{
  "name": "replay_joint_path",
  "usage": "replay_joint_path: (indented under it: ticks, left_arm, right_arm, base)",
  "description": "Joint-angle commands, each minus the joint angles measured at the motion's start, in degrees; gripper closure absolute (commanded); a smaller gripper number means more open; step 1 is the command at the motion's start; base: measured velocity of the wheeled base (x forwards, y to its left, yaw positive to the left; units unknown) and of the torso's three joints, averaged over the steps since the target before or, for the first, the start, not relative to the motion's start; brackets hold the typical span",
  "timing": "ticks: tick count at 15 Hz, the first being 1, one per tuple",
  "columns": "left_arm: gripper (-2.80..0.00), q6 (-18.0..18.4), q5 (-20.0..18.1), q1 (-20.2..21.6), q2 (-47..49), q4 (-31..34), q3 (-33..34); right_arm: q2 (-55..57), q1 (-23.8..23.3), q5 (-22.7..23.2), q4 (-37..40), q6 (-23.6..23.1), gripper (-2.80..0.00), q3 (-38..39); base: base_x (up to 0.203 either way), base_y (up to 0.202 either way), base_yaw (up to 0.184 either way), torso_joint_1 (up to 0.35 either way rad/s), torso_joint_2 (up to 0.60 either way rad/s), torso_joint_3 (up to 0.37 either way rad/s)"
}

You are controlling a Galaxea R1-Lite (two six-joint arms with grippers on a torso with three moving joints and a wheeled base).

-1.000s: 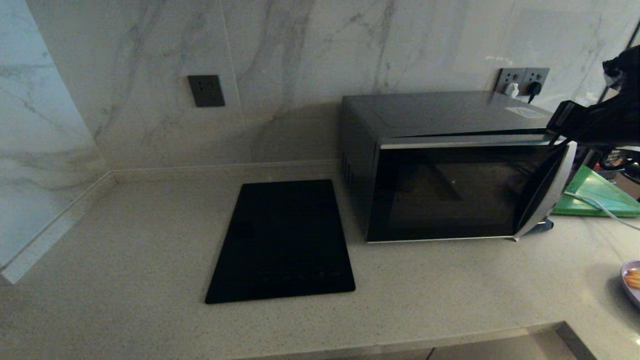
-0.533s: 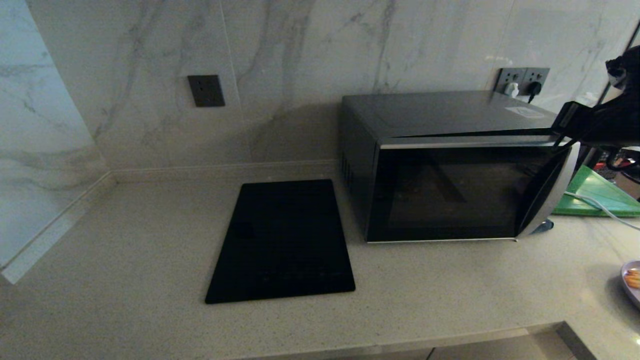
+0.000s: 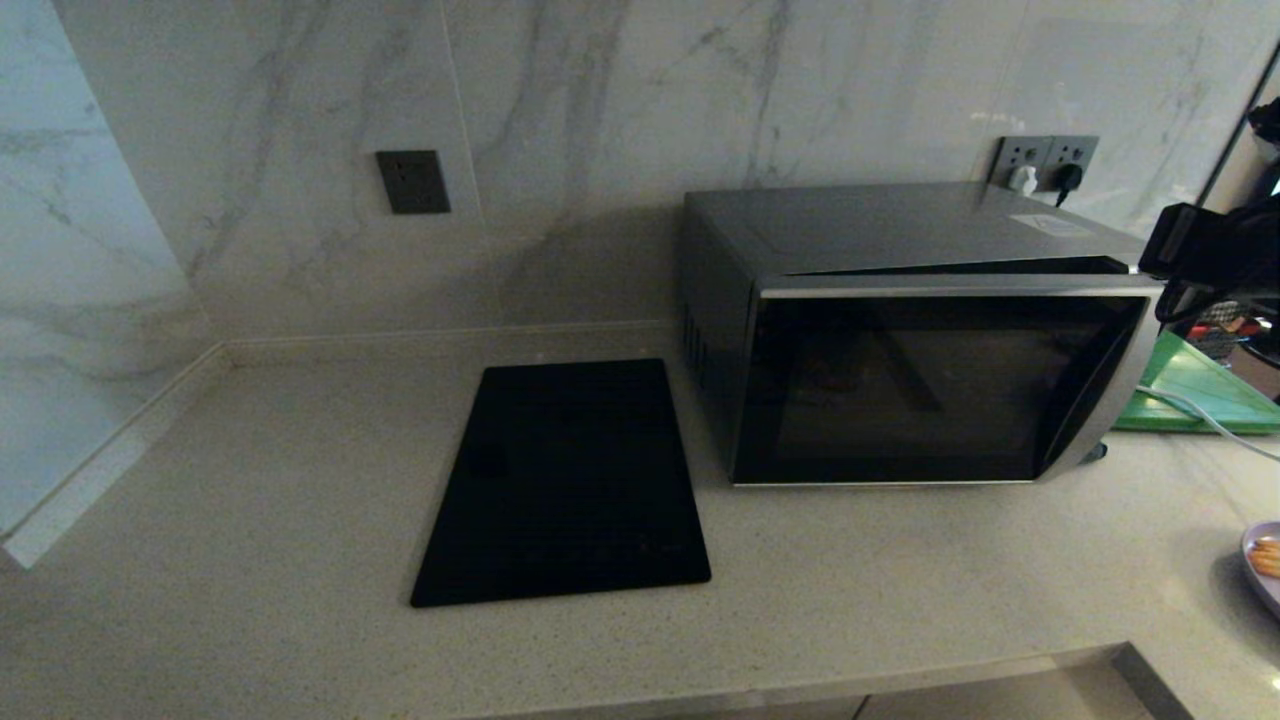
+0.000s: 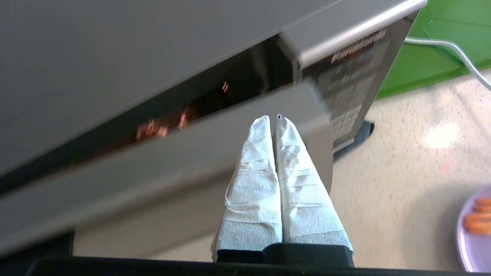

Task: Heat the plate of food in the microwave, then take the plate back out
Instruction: Open the microwave oven

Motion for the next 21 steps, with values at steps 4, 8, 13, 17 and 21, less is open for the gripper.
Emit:
replay_joint_path:
  ticks: [4, 8, 13, 17, 21]
  left_arm:
    - [0.00, 0.0, 0.0, 0.0, 0.0, 0.0, 0.0]
    - [0.00, 0.0, 0.0, 0.0, 0.0, 0.0, 0.0]
    - [0.00, 0.0, 0.0, 0.0, 0.0, -0.1, 0.0]
    - [0.00, 0.0, 0.0, 0.0, 0.0, 0.0, 0.0]
    - [0.00, 0.0, 0.0, 0.0, 0.0, -0.1, 0.0]
  right_arm:
    - [3.8, 2.1, -3.4, 1.1, 0.0, 0.00, -6.0]
    - [12.4, 2.9, -14.9, 1.2, 0.0, 0.00, -13.2]
    - [16.0, 2.9, -16.2, 1.2, 0.2, 0.00, -14.3]
    - [16.0, 2.9, -16.2, 1.3, 0.4, 0.00, -14.0]
    - [13.7, 2.9, -16.2, 3.6, 0.9, 0.00, -12.2]
  base:
    - [0.000, 0.000, 0.000, 0.000, 0.00, 0.000]
    - [0.000, 0.000, 0.000, 0.000, 0.00, 0.000]
    - [0.000, 0.000, 0.000, 0.000, 0.00, 0.000]
    - [0.000, 0.000, 0.000, 0.000, 0.00, 0.000]
    - [0.000, 0.000, 0.000, 0.000, 0.00, 0.000]
